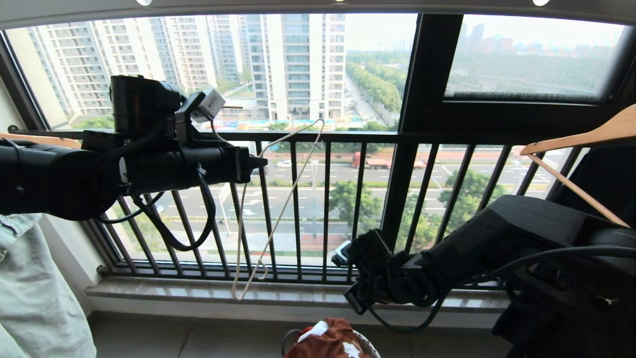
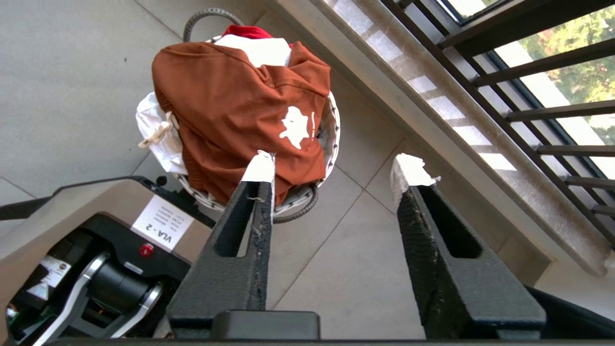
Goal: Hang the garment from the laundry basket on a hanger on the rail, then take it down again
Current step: Put clothes in the basket, then hang the clothes rack on the clothesline
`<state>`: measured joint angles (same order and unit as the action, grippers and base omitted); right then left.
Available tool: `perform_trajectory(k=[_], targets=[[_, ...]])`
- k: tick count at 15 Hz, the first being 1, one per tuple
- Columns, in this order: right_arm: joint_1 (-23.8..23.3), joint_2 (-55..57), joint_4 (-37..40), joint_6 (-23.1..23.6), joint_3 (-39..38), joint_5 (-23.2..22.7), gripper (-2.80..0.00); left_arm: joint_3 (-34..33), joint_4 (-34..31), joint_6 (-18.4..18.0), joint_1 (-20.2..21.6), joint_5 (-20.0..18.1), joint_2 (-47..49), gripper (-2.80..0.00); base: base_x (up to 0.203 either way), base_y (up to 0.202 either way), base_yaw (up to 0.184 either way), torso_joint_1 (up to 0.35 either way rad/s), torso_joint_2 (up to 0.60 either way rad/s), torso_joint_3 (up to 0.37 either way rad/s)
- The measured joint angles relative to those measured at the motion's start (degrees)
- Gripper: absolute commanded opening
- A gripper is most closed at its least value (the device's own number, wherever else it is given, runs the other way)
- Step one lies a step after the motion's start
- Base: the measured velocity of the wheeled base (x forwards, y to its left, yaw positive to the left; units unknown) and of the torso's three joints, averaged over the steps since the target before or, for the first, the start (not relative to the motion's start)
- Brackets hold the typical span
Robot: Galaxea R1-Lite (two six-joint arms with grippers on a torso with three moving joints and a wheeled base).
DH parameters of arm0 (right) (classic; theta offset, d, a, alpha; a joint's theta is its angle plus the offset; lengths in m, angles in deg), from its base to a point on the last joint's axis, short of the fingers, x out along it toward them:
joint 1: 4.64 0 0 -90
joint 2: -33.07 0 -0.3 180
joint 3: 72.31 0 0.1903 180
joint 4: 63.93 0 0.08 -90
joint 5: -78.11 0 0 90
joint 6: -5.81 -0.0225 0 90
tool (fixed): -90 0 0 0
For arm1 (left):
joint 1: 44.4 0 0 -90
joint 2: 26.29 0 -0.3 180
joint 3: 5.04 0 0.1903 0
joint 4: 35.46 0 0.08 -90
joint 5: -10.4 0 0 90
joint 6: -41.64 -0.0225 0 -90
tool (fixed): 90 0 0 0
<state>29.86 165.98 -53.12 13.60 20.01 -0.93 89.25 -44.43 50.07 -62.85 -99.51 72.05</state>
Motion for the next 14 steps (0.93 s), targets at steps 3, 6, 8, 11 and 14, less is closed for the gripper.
perform_trajectory(k=[3,6,8,11,14], targets=[[0.01,-4.20,-3.28,-1.25,-5.34,0.81,-2.80,-0.01,-3.38,-0.45,-1.94,-0.01,0.64,-2.80,0.000,0.000,0.000,0.000,0.00,0.000],[0.01,-7.61,-5.07,-3.18,-8.95,4.52,-2.80,0.16,-5.48,-0.74,-3.34,0.00,0.90,-2.80,0.000,0.000,0.000,0.000,0.00,0.000],[0.01,-9.45,-5.59,-4.51,-11.12,5.48,-2.80,0.68,-8.62,-0.91,-3.89,-0.02,0.86,-2.80,0.000,0.000,0.000,0.000,0.00,0.000],[-0.95,-11.48,-10.42,-4.61,-13.29,5.46,-2.80,3.78,-16.77,-1.16,-5.03,0.00,0.86,-2.80,0.000,0.000,0.000,0.000,0.00,0.000],[-1.67,-12.22,-12.47,-3.28,-13.75,5.44,-2.80,5.19,-19.15,-1.17,-5.91,-0.02,0.98,-2.80,0.000,0.000,0.000,0.000,0.00,0.000]])
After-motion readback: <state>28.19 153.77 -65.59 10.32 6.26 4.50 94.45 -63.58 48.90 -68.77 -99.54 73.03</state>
